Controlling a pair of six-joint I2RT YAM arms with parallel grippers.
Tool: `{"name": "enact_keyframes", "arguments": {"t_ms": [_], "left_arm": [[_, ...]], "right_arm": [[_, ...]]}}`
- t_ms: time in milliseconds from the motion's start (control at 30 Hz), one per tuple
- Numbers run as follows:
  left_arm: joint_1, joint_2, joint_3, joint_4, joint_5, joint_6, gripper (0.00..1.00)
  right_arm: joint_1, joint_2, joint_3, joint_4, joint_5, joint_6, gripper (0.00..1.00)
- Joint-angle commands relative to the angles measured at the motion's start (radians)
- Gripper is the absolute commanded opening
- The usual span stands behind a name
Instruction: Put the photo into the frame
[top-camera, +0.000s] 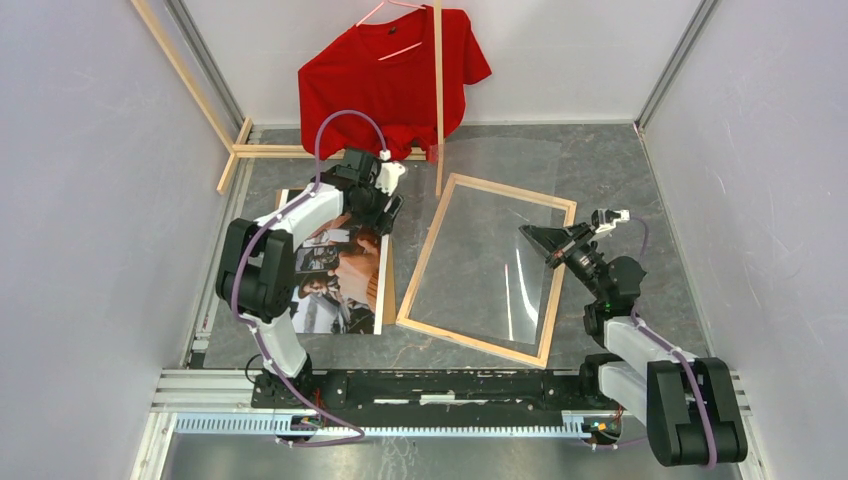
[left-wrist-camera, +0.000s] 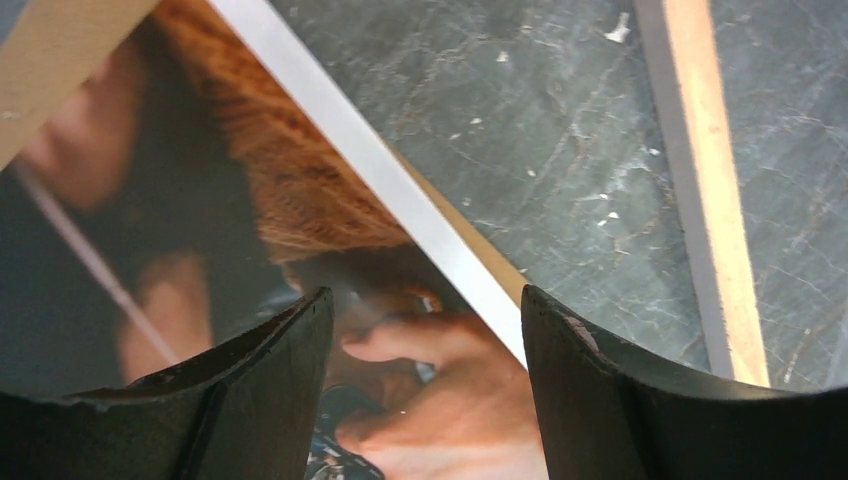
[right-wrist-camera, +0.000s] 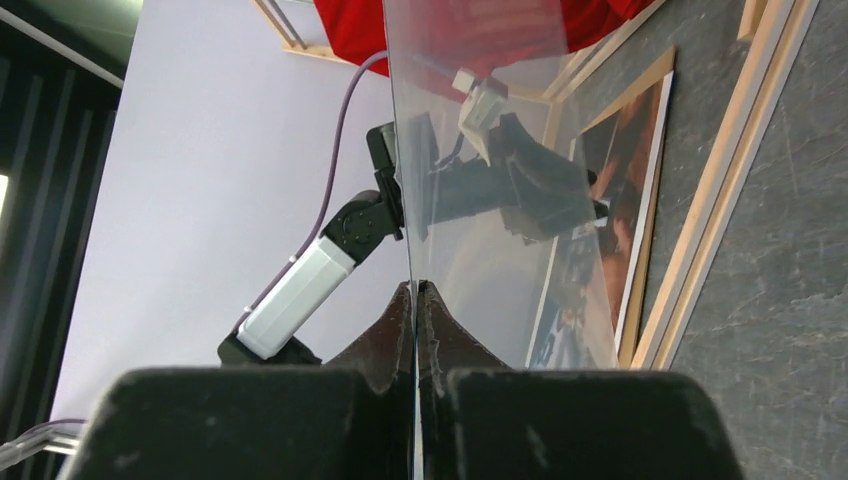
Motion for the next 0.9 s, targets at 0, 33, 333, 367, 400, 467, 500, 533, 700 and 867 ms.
{"name": "enact_keyframes", "arguments": {"t_ms": [0,33,333,367,400,467,500,533,700,867], "left_arm": [[0.028,-0.023,0.046,0.026,-0.038,-0.03,0.75],[0.029,-0.025,0.044,0.026,-0.041,-0.028,0.75],[0.025,-0.028,-0.004,0.034,-0.007,-0.032,0.74],[0.025,-0.031,-0.013,0.037,-0.005,-0.03,0.74],[0.025,-0.034,-0.017,0.037,-0.002,-0.029,0.74],[0.025,-0.041,-0.026,0.036,0.002,-0.024,0.74],[0.025,-0.044,-0.029,0.037,0.005,-0.021,0.74],[0.025,-0.047,-0.03,0.037,0.008,-0.018,0.74],[0.025,-0.055,-0.037,0.033,0.022,-0.015,0.74],[0.017,-0.057,-0.043,0.03,0.029,-0.014,0.74]], "right_arm": [[0.023,0.0,0.008,0.061,0.041,0.025,0.0],[0.022,0.011,0.0,0.065,0.045,0.023,0.0],[0.021,0.157,-0.05,0.047,0.085,-0.053,0.0],[0.022,0.169,-0.047,0.038,0.088,-0.06,0.0],[0.02,0.178,-0.043,0.023,0.09,-0.065,0.0],[0.02,0.19,-0.039,-0.001,0.1,-0.066,0.0],[0.021,0.193,-0.032,-0.022,0.104,-0.072,0.0],[0.02,0.194,-0.025,-0.047,0.11,-0.081,0.0],[0.021,0.202,0.003,-0.157,0.132,-0.113,0.0],[-0.009,0.24,0.0,-0.191,0.138,-0.152,0.0]]}}
